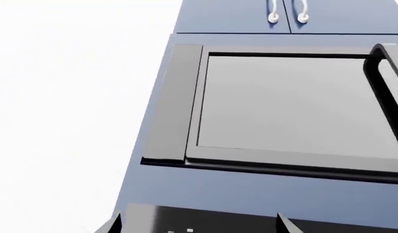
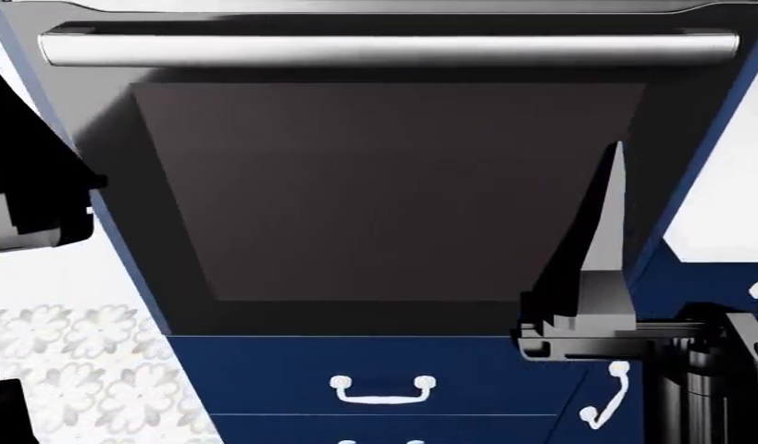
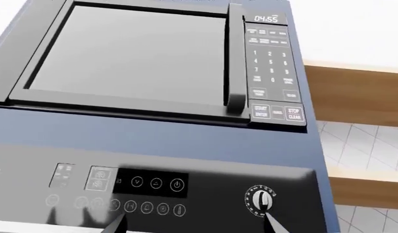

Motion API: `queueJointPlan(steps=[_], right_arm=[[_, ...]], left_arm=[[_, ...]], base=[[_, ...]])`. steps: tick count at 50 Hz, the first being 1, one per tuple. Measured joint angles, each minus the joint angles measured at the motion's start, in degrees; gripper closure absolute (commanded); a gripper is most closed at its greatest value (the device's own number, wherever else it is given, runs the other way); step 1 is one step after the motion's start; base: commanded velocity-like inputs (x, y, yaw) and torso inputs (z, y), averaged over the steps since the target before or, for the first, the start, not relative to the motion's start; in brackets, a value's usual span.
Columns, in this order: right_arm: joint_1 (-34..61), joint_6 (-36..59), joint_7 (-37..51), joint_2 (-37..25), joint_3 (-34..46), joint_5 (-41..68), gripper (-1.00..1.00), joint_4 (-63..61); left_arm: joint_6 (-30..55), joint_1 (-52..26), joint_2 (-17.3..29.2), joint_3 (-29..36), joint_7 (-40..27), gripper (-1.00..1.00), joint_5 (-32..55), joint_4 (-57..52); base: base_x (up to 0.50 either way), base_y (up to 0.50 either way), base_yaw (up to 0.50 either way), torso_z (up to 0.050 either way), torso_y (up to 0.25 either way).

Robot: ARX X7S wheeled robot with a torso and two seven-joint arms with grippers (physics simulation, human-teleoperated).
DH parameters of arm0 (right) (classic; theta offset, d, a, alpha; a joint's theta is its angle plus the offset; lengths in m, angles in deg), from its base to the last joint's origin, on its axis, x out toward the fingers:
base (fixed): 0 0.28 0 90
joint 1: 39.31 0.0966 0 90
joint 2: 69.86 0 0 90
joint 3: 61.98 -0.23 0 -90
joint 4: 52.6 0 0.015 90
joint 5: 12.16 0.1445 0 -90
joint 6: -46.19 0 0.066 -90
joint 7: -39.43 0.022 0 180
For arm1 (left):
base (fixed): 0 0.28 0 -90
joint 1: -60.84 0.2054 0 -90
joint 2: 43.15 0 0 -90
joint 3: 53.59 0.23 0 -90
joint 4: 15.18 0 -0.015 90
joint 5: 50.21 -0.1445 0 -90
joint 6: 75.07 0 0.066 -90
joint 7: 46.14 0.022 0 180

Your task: Preheat the oven by turning the temperature knob.

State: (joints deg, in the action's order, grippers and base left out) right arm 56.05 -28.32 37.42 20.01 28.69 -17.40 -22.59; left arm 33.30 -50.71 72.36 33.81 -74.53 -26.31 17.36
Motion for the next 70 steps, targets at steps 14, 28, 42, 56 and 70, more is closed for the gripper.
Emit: queueJointPlan(steps=[14, 28, 42, 56, 70], right_arm=[[0.0, 0.2, 0.0, 0.0, 0.0, -0.1, -1.00, 0.0], [0.1, 0.6, 0.1, 0.0, 0.3, -0.3, -1.00, 0.0], [0.1, 0.9, 0.1, 0.0, 0.3, 0.2, -1.00, 0.0], [-0.2, 0.5, -0.2, 0.0, 0.7, -0.8, -1.00, 0.0], [-0.5, 0.0, -0.5, 0.1, 1.1, -1.0, -1.00, 0.0]], left_arm=[[-0.4, 0.2, 0.8, 0.3, -0.6, -1.00, 0.2, 0.1], [-0.6, 0.2, 1.5, 0.8, -1.2, -1.00, 0.5, 0.0], [-1.0, 0.1, 2.0, 1.3, -1.8, -1.00, 0.7, 0.3], [-1.2, 0.0, 2.6, 1.5, -2.5, -1.00, 1.1, 0.4], [-1.9, 0.2, 3.1, 2.0, -2.9, -1.00, 0.8, 0.6]], base=[[0.00, 0.33, 0.00, 0.000, 0.000], [0.00, 0.01, 0.00, 0.000, 0.000], [0.00, -0.01, 0.00, 0.000, 0.000], [0.00, 0.07, 0.00, 0.000, 0.000], [0.00, 0.37, 0.00, 0.000, 0.000]])
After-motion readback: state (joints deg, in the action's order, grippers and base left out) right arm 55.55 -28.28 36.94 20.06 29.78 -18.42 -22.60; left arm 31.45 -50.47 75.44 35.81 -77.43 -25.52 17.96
